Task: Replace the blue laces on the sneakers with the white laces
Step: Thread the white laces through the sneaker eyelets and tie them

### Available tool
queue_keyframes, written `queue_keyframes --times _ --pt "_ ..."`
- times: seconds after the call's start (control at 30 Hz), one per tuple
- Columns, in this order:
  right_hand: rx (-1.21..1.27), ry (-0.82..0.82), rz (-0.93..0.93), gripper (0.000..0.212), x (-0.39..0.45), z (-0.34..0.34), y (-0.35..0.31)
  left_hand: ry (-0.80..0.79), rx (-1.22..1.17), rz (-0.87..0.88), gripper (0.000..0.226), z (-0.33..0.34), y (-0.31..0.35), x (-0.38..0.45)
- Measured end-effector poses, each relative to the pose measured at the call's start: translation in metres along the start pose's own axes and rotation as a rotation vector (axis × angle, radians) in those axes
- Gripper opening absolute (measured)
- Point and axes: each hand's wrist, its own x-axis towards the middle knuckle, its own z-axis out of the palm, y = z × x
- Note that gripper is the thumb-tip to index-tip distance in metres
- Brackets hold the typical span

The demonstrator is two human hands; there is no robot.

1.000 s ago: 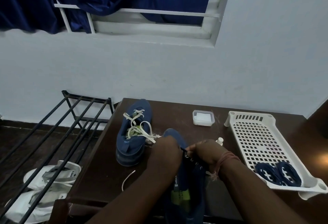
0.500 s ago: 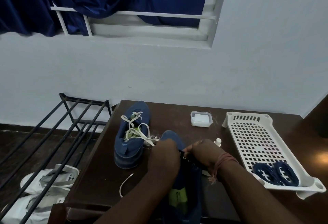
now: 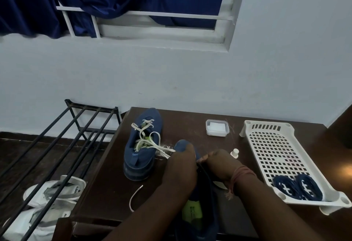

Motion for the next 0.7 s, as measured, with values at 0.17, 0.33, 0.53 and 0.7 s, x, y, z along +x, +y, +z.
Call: queue_keyframes --times 0.17,0.33,0.53,0.7 --pt "0.374 0.194 0.125 0.020 0.007 0.010 -0.005 0.046 -0.118 0.015 0.012 -0.010 -0.002 -0.002" --pt "0.958 0.846 -0.221 0.020 -0.021 -0.043 -0.030 0.196 -0.099 -0.025 0.014 -0.052 -0.012 0.006" --pt "0.520 0.969 -0.478 0.012 -0.047 -0.067 -0.020 -0.235 0.206 -0.177 0.026 -0.077 -0.028 0.009" --pt "-0.294 0.261 -0.262 0.016 -0.016 -0.014 0.000 -0.206 0.228 -0.201 0.020 -0.059 -0.025 0.006"
